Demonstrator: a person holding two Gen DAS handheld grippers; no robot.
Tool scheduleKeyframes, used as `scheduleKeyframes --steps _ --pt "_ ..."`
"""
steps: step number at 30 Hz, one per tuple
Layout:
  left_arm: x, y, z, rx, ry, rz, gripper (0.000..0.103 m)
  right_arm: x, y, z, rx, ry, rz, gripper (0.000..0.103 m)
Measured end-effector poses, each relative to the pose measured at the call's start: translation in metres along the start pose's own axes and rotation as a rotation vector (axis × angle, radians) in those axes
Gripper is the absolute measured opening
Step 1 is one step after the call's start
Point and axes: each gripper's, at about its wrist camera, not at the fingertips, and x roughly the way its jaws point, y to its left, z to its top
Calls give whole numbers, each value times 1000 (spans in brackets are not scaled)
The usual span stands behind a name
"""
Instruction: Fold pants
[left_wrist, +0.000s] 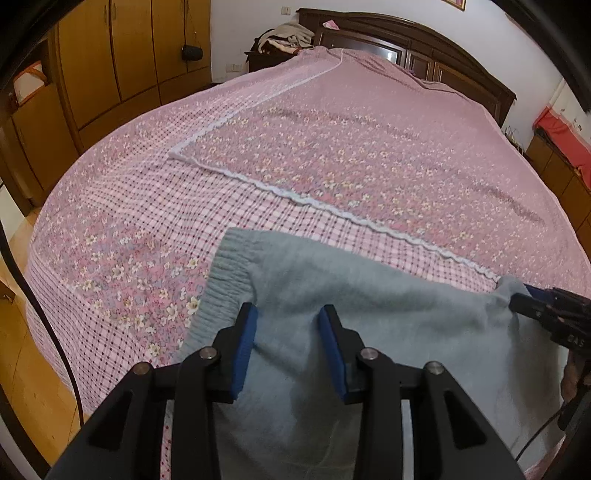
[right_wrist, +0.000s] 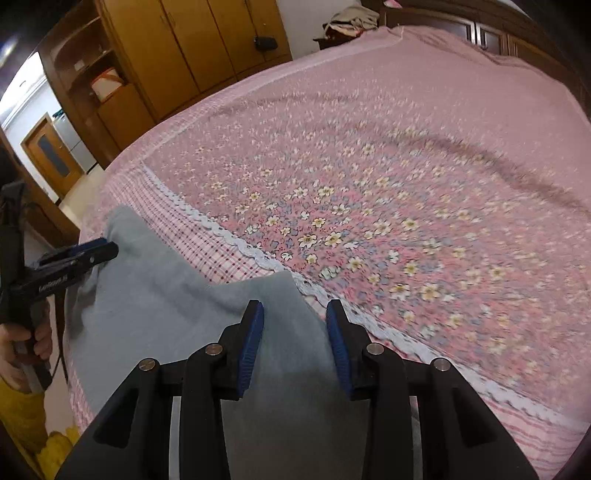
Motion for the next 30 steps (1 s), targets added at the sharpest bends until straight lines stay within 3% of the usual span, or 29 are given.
scheduleKeyframes --steps 3,5,8,11,12,16,22,26,30 --pt "3 -1 -1 15 -4 12 38 3 -6 1 57 -21 58 35" --pt "4 -3 -3 30 -12 24 38 -3 -5 -3 60 -79 65 9" --pt "4 -4 -4 36 -20 31 39 -13 -2 -9 83 -155 4 6" --pt "9 -1 -5 27 -15 30 39 -6 -8 -10 114 -174 -122 2" --pt "11 -1 -5 24 -10 29 39 -1 -14 -10 130 -158 -160 2" --pt "0 -2 -4 23 -26 16 39 -6 -25 -13 194 -157 -103 2" --pt "-23 1 5 1 -75 -62 38 -34 14 -14 102 -201 -72 4" --pt "-10 -7 15 16 -57 -82 39 -27 34 -16 65 -159 -22 4" --pt "16 -5 20 24 -27 -47 39 -7 44 -18 46 -126 -72 4"
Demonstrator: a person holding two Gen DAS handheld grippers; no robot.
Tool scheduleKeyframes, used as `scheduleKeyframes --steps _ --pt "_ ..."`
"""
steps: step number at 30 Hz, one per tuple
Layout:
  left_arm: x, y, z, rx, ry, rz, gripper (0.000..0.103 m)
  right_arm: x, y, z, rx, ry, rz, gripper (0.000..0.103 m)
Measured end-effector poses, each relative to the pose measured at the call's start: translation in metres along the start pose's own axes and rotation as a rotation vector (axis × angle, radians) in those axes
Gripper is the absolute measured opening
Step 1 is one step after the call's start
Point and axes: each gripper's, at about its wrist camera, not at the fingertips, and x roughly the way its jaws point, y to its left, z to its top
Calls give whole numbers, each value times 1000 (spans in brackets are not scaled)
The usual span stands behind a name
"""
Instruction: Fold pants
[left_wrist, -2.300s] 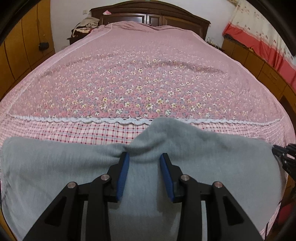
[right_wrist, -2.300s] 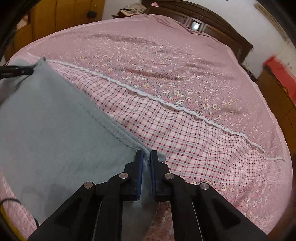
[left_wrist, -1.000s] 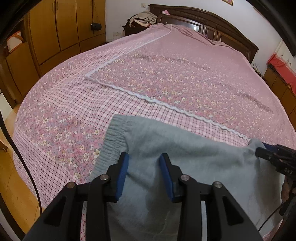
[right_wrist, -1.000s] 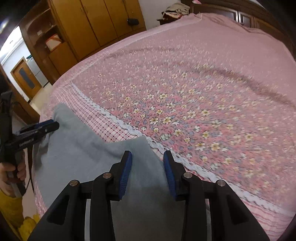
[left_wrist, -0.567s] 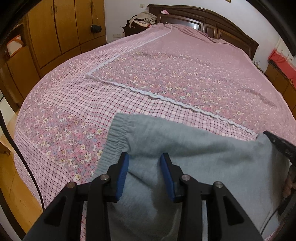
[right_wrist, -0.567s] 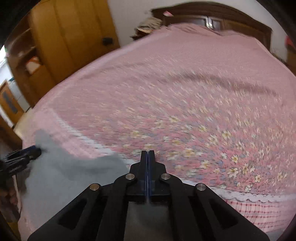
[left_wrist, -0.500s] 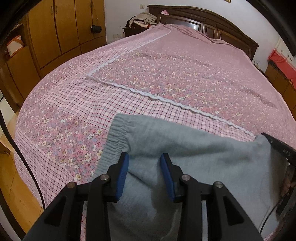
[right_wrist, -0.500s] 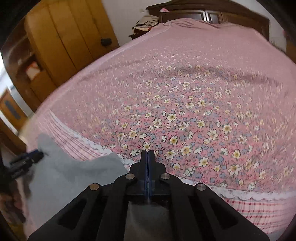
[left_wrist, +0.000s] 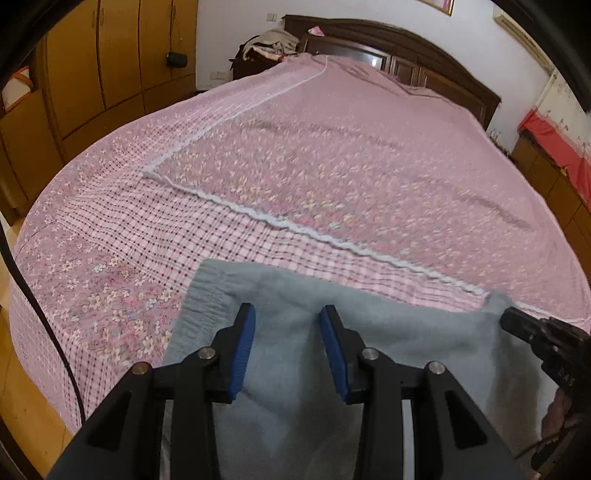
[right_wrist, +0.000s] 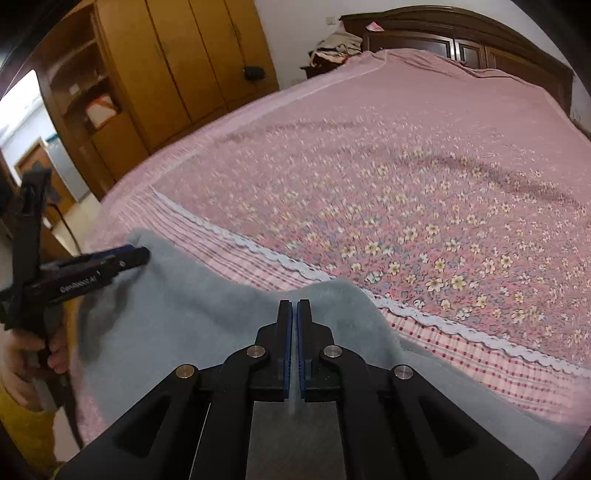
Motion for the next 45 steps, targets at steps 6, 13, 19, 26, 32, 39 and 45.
scheduleKeyframes --steps 6,13,19,26,32,39,45 --pt "17 4 -3 41 2 51 39 30 -16 -1 64 4 8 3" --pt "16 2 -5 50 -12 57 39 24 -18 2 100 -19 5 4" --pt "-10 8 -10 17 -13 20 39 -15 -15 -4 126 -76 -48 29" --pt "-46 6 -18 9 -38 -12 39 -62 -27 -35 191 -104 -101 30" --pt "-61 1 -30 23 -26 -27 39 -96 -49 -73 305 -117 -135 31" --pt "-63 3 -49 24 6 -16 39 -140 -77 -129 440 -114 -198 31" --pt "-62 8 -64 23 26 -16 39 -176 -106 -178 599 -152 -233 31"
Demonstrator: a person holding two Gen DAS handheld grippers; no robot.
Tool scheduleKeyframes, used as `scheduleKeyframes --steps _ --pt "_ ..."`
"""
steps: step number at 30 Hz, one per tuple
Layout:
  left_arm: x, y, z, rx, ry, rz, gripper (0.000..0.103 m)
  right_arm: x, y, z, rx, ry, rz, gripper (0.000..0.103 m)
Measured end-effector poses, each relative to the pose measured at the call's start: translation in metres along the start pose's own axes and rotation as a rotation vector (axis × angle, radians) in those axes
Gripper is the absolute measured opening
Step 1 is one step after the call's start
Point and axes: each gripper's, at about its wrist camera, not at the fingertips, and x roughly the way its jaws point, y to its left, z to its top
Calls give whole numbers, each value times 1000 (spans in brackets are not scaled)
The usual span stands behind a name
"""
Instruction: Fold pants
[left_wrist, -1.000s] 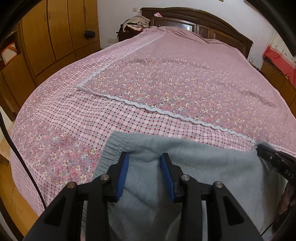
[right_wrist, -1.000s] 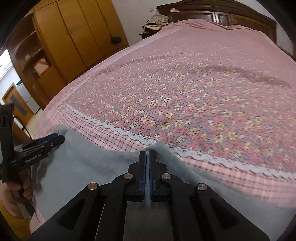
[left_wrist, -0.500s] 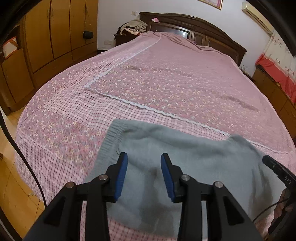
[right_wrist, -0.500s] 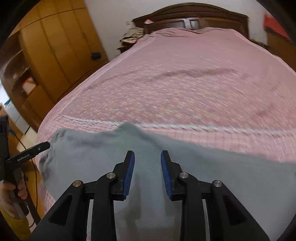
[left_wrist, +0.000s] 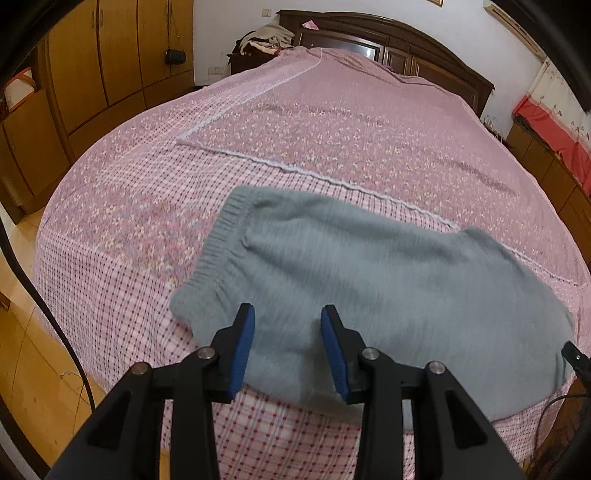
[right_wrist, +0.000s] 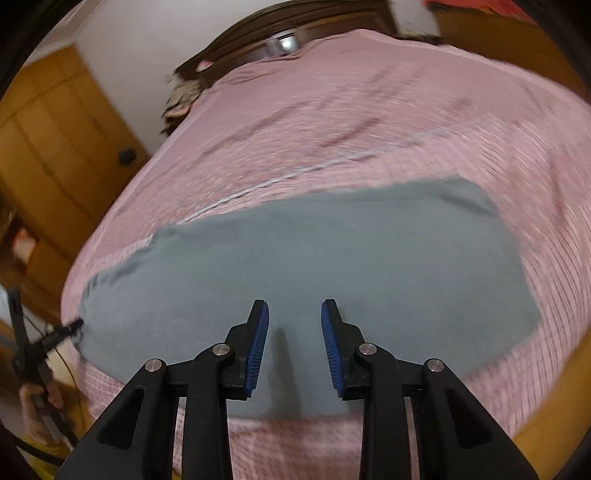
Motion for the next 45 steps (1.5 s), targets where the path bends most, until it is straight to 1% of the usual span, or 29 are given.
scheduleKeyframes --steps 3,5,6,11,13,16,21,26,31,35,40,45 --pt "2 1 -4 2 2 2 39 -16 -20 -8 72 -44 -15 31" --pt "3 1 -6 4 2 4 39 -25 -32 -14 116 -68 -33 38" --pt "4 1 -7 6 2 7 39 -28 -37 -16 138 -73 -36 39" --pt "8 2 -10 -1 3 4 42 -39 -64 -32 240 -80 -2 41" --pt "9 3 -12 -10 4 0 42 -40 -72 -40 278 -73 14 43" --pt "10 3 -12 -11 3 2 42 -35 -86 -50 337 -63 45 44" --pt "11 1 -13 -1 3 12 43 -30 -96 -48 379 -90 95 45" --pt "12 1 -12 -3 5 14 43 -25 -100 -33 400 -128 124 45" --pt "14 1 -12 2 5 17 44 -18 -104 -19 419 -164 131 45" --pt "14 1 -12 1 5 17 45 -9 -118 -6 435 -179 128 45" --pt "14 1 -12 3 6 19 45 -8 -127 -4 445 -199 127 45" --pt "14 1 -12 5 7 25 45 -13 -135 5 467 -264 151 45"
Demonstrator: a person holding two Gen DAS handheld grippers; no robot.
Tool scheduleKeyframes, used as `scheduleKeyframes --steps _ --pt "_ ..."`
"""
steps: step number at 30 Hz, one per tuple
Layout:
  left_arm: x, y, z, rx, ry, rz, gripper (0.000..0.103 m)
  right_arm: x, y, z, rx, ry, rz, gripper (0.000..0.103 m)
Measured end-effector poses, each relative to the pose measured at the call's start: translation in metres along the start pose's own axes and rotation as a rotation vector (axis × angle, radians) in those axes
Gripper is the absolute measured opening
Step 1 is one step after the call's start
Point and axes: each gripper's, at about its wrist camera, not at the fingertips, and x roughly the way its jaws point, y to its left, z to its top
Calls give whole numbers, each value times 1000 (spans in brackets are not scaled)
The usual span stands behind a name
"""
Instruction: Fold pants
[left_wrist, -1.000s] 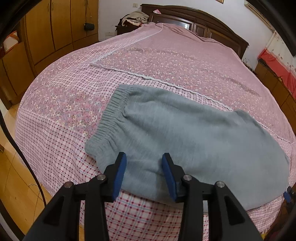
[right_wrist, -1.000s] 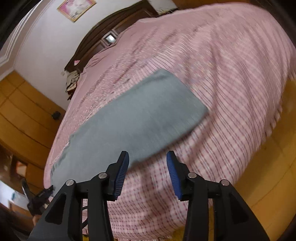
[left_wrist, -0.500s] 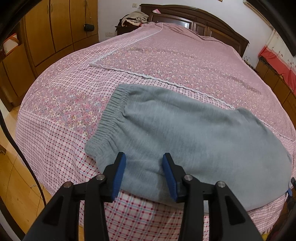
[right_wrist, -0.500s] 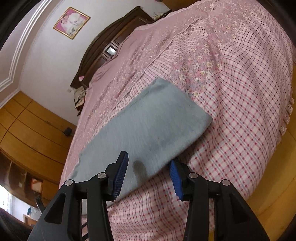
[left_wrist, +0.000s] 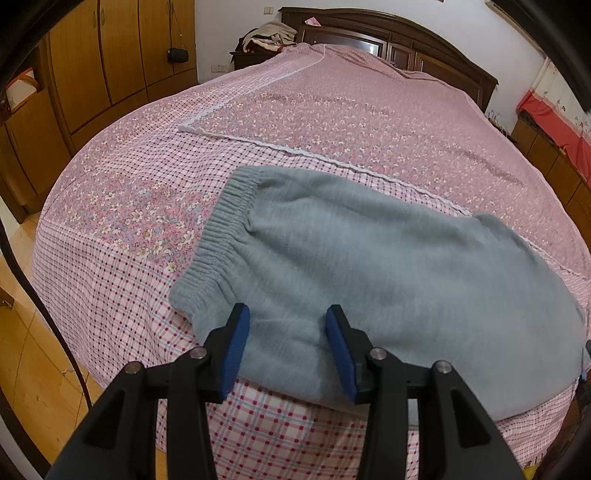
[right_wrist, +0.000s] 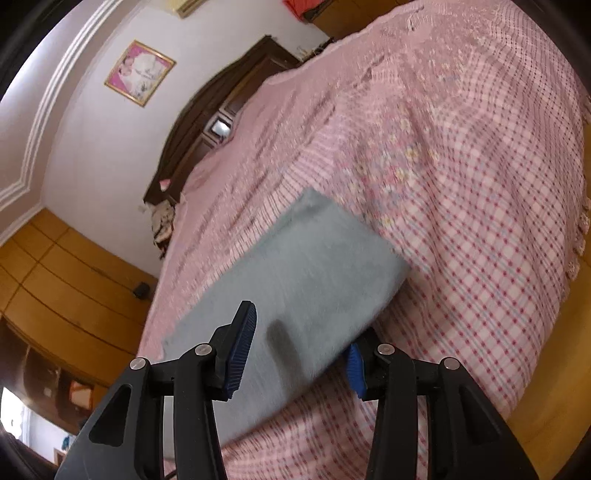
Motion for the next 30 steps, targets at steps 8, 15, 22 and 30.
scheduleKeyframes --steps 8,15,22,30 --pt "1 0 0 7 3 3 46 18 3 11 -56 11 -56 45" --pt "2 0 0 9 4 6 47 25 10 22 -59 19 -78 42" --pt "2 1 0 1 6 -3 48 32 14 32 -107 27 -117 23" --pt "-2 2 0 -6 5 -6 48 28 49 39 -245 -7 -161 12"
